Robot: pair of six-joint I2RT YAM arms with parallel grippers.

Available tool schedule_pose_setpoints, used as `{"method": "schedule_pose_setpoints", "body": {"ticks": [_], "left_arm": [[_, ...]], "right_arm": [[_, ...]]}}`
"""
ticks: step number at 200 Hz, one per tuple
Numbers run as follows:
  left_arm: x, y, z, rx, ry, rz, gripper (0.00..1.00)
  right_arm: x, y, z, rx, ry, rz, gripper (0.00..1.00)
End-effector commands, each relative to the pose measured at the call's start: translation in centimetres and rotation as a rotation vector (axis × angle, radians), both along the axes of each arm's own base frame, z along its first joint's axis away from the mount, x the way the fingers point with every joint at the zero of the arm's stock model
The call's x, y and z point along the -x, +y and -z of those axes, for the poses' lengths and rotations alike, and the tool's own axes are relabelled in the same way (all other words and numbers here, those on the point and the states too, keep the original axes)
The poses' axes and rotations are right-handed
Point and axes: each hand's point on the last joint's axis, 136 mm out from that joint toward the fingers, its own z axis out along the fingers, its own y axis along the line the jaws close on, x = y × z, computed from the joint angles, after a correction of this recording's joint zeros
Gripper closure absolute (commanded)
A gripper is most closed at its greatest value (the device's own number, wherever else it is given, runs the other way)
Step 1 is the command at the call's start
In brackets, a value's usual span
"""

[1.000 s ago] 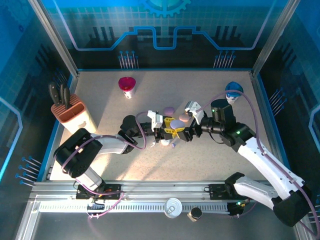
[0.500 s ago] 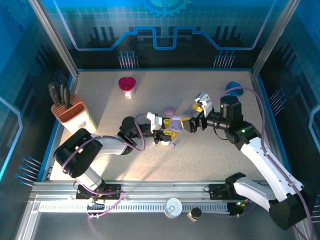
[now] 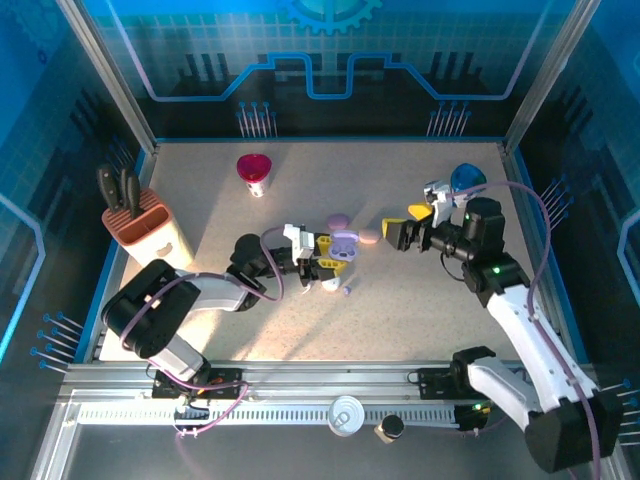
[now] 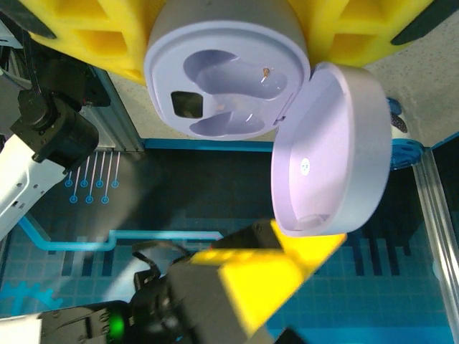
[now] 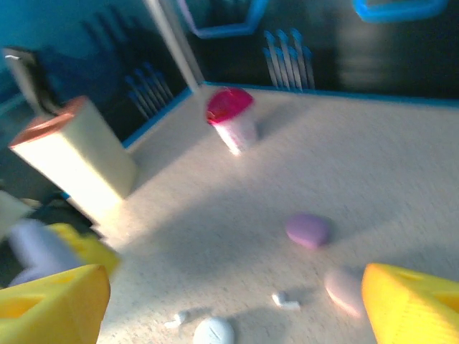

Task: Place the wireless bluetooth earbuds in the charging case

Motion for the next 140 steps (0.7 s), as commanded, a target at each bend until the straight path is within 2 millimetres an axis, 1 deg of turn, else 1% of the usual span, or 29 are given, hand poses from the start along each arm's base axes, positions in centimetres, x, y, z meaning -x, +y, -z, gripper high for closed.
{"method": "schedule_pose_setpoints", "body": {"ticks": [1, 11, 13, 14, 32, 37, 53, 60, 67, 73, 86, 97, 126, 140], "left_arm": [[0.5, 0.9, -1.1, 0.024, -0.046, -0.008, 0.62], [0.6, 1.1, -1.0, 0.023, -0.041, -0.015, 0.62], [0.6, 1.2, -1.0, 0.023, -0.041, -0.015, 0.62], [0.6, 1.2, -0.9, 0.023, -0.041, -0.016, 0.62], [0.8, 1.5, -0.6, 0.018, -0.035, -0.023, 0.62], [0.8, 1.6, -0.6, 0.019, -0.034, -0.025, 0.62], [0.9, 1.7, -0.3, 0.015, -0.024, -0.027, 0.62], [1.0, 1.7, -0.3, 0.015, -0.021, -0.025, 0.62], [1.0, 1.7, -0.3, 0.015, -0.018, -0.025, 0.62], [1.0, 1.8, -0.4, 0.017, -0.016, -0.024, 0.62], [1.1, 1.8, -0.5, 0.020, -0.011, -0.022, 0.62], [1.2, 1.8, -0.6, 0.021, -0.010, -0.022, 0.62], [1.2, 1.9, -0.5, 0.019, -0.007, -0.027, 0.62], [1.1, 1.8, -0.4, 0.018, -0.002, -0.025, 0.62]], "right_arm": [[-1.8, -2.1, 4.6, 0.047, 0.260, 0.131, 0.10], [-2.2, -2.4, 7.3, 0.069, 0.366, 0.153, 0.11], [-2.6, -2.3, 6.8, 0.065, 0.360, 0.154, 0.11], [-2.8, -2.3, 7.0, 0.066, 0.365, 0.155, 0.11], [-4.4, -2.5, 9.5, 0.064, 0.469, 0.166, 0.12], [-5.0, -2.6, 10.0, 0.058, 0.487, 0.170, 0.13], [-7.0, -3.1, 12.3, 0.077, 0.545, 0.198, 0.14], [-8.0, -3.4, 13.4, 0.088, 0.574, 0.212, 0.16], [-8.7, -3.2, 14.3, 0.082, 0.599, 0.202, 0.19], [-9.4, -3.0, 14.6, 0.070, 0.612, 0.193, 0.22], [-10.8, -2.7, 16.2, 0.064, 0.660, 0.183, 0.27], [-12.0, -2.6, 17.0, 0.068, 0.683, 0.178, 0.30], [-14.2, -2.1, 19.0, 0.071, 0.737, 0.152, 0.31], [-14.9, -1.7, 20.0, 0.072, 0.767, 0.128, 0.31]]}}
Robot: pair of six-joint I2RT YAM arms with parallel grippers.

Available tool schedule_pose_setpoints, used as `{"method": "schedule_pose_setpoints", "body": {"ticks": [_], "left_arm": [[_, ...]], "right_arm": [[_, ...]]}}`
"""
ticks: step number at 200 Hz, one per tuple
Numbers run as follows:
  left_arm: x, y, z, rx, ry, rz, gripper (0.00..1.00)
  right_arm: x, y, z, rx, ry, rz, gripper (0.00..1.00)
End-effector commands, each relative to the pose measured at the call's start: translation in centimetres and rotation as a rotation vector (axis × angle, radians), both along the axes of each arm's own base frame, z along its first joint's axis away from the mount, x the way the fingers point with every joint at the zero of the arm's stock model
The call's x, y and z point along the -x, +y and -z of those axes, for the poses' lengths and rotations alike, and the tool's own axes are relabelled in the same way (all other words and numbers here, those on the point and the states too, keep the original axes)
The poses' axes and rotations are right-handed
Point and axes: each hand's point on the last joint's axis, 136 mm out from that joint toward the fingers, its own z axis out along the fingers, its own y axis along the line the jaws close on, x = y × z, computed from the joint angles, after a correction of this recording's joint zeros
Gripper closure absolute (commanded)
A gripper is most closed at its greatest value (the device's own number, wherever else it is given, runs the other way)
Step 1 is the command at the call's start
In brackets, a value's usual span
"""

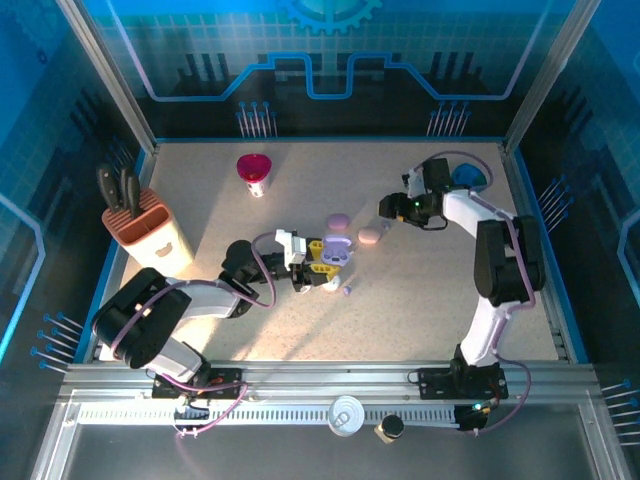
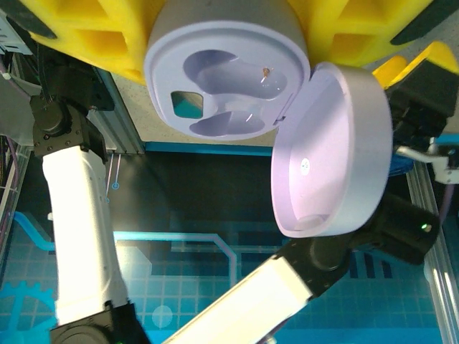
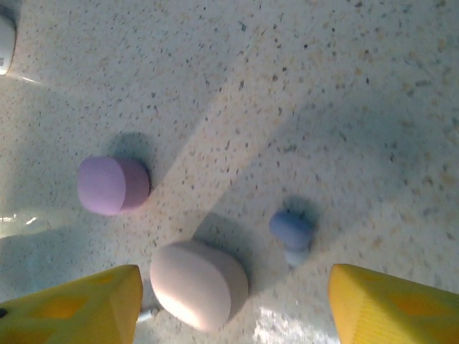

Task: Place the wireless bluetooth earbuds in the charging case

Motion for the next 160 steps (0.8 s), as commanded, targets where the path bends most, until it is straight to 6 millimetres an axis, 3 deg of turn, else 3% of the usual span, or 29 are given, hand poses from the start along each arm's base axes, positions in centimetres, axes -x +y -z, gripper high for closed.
{"method": "schedule_pose_setpoints", "body": {"ticks": [1, 29, 74, 160], "left_arm": [[0.1, 0.5, -0.7, 0.022, -0.014, -0.007, 0.62], [-0.1, 0.3, -0.8, 0.023, -0.011, -0.004, 0.62], [-0.4, 0.1, -0.7, 0.021, -0.011, -0.001, 0.62], [-0.3, 0.2, -0.3, 0.015, -0.004, 0.001, 0.62]], "right_arm": [[-1.1, 0.3, 0.7, -0.031, 0.053, -0.028, 0.31], [-1.7, 1.1, 2.1, -0.070, 0.101, -0.066, 0.31], [-0.8, 2.1, 4.0, -0.144, 0.179, -0.129, 0.33], [0.4, 1.6, 3.6, -0.177, 0.192, -0.121, 0.43]]}}
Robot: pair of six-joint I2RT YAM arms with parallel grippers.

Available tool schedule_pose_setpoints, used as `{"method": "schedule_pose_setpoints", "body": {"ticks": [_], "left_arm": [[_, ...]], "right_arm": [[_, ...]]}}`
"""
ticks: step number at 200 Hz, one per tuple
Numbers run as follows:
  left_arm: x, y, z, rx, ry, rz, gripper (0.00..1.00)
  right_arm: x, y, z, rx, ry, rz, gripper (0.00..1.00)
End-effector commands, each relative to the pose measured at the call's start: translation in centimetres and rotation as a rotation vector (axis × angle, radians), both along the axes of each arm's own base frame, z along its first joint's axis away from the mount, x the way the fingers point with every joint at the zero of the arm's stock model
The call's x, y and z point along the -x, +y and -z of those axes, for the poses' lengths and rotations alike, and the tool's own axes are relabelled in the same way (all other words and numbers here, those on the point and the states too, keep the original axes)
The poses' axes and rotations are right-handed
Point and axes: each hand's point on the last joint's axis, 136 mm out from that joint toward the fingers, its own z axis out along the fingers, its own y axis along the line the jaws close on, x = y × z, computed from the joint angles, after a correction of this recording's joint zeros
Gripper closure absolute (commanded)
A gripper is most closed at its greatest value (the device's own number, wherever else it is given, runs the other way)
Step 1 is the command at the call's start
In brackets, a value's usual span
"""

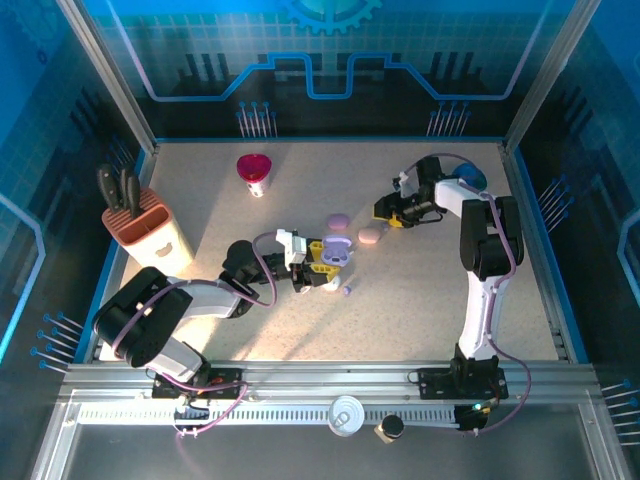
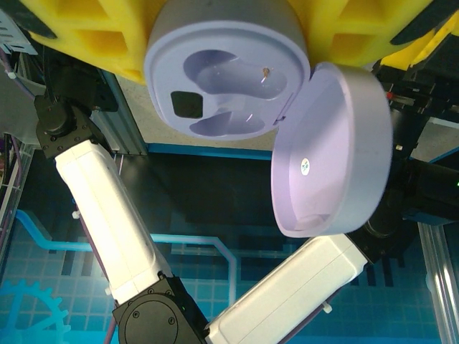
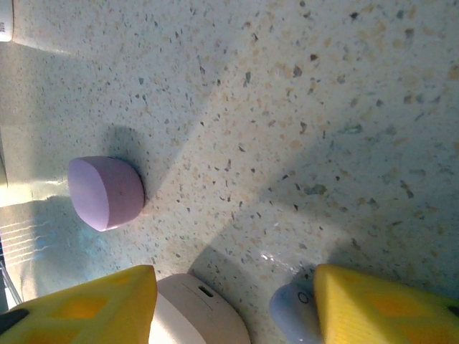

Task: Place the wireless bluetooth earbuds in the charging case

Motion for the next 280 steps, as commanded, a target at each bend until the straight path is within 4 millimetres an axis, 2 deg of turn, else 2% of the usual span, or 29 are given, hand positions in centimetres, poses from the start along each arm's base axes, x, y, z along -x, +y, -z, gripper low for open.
{"method": "schedule_pose_setpoints", "body": {"ticks": [1, 20, 38, 82, 166, 184, 207, 248, 280], "left_arm": [[-0.2, 0.2, -0.7, 0.017, -0.031, -0.001, 0.62], [-0.2, 0.2, -0.6, 0.016, -0.030, -0.001, 0.62], [-0.3, 0.1, -0.7, 0.016, -0.034, -0.001, 0.62], [-0.3, 0.1, -0.7, 0.017, -0.037, 0.001, 0.62], [-0.4, 0.0, -0.8, 0.017, -0.037, 0.005, 0.62], [-0.5, -0.1, -0.8, 0.016, -0.037, 0.007, 0.62], [-0.5, -0.1, -0.6, 0.014, -0.039, 0.008, 0.62], [-0.4, -0.1, -0.5, 0.010, -0.040, 0.008, 0.62], [-0.4, 0.0, -0.4, 0.009, -0.041, 0.003, 0.62]], "right_arm": [[1.1, -0.2, -0.1, -0.031, 0.032, -0.007, 0.43], [1.1, -0.2, -0.5, -0.037, 0.028, -0.007, 0.45], [1.1, -0.2, -0.5, -0.035, 0.033, -0.005, 0.51], [1.3, -0.3, 0.2, -0.030, 0.064, 0.001, 0.57], [2.2, -1.0, 0.5, 0.038, 0.100, -0.006, 0.60], [2.4, -1.1, 0.9, 0.059, 0.113, -0.004, 0.65], [2.5, -1.2, 1.0, 0.066, 0.114, -0.002, 0.67], [2.4, -1.3, 1.2, 0.079, 0.117, 0.006, 0.80], [2.2, -1.3, 1.2, 0.089, 0.106, 0.010, 0.82]]}}
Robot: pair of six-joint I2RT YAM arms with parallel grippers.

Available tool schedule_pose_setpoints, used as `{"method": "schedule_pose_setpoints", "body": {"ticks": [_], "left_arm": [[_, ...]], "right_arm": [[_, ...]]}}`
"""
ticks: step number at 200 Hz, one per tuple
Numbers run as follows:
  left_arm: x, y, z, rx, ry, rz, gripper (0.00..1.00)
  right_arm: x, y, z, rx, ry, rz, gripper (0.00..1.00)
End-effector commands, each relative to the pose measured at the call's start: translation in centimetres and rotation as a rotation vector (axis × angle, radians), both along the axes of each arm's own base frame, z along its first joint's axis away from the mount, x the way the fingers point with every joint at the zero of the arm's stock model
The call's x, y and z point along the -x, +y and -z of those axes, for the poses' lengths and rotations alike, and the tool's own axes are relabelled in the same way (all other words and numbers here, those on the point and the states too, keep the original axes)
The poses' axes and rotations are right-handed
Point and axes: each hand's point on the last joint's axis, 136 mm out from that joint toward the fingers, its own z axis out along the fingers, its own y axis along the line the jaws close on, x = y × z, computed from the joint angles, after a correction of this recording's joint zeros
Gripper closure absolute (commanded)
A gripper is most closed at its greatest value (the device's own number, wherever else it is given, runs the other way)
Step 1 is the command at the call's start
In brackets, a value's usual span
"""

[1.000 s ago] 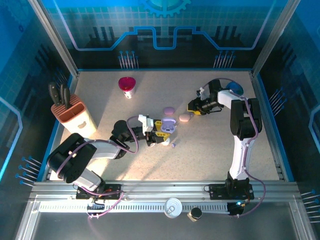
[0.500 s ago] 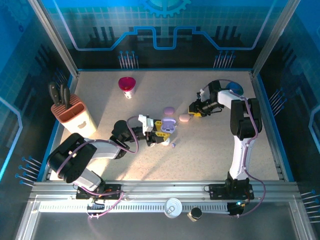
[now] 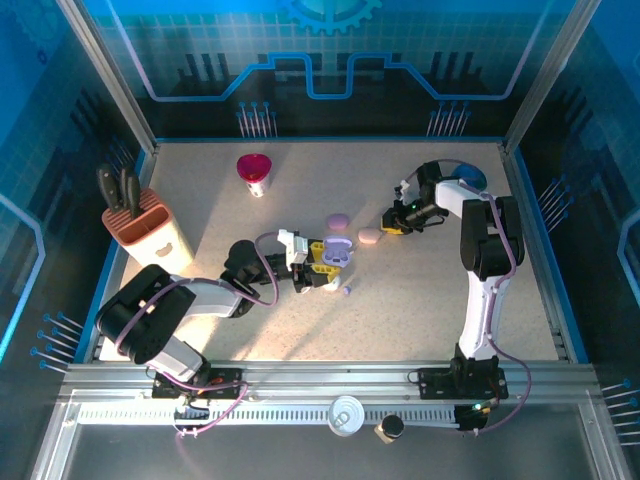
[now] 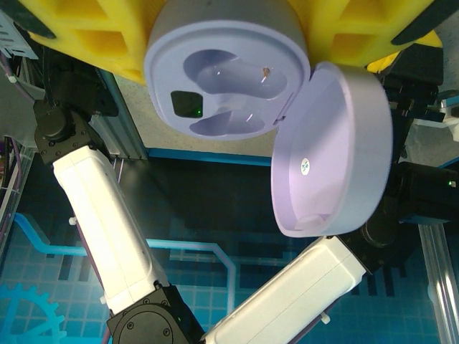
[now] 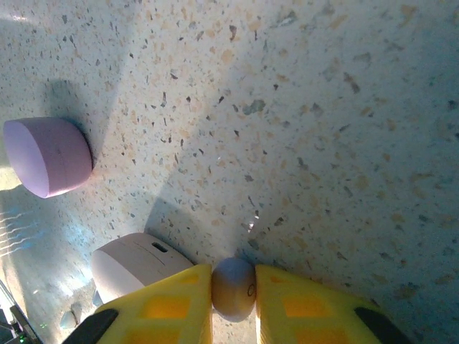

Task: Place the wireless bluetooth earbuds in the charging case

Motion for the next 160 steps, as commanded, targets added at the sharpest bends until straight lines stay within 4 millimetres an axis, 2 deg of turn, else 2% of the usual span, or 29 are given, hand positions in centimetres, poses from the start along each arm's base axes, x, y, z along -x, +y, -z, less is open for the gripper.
{"method": "schedule_pose_setpoints", "body": {"ticks": [1, 23, 66, 104, 160], "left_arm": [[-0.2, 0.1, -1.1, 0.020, -0.057, 0.003, 0.62], [-0.3, 0.2, -0.7, 0.016, -0.056, -0.011, 0.62], [-1.3, 0.7, 0.1, -0.001, -0.042, -0.066, 0.62], [-2.7, 0.8, 1.7, -0.052, -0.032, -0.131, 0.62], [-4.4, 0.6, 3.2, -0.094, -0.011, -0.185, 0.62]], "right_arm": [[0.0, -0.3, -0.3, 0.022, 0.003, 0.007, 0.82], [-0.1, -0.1, -0.8, 0.016, -0.024, 0.016, 0.82], [0.2, -0.6, -3.2, 0.071, -0.096, 0.035, 0.83], [2.1, -1.1, -4.9, 0.145, -0.140, 0.039, 0.83], [5.3, -0.4, -7.6, 0.241, -0.203, -0.006, 0.83]]}}
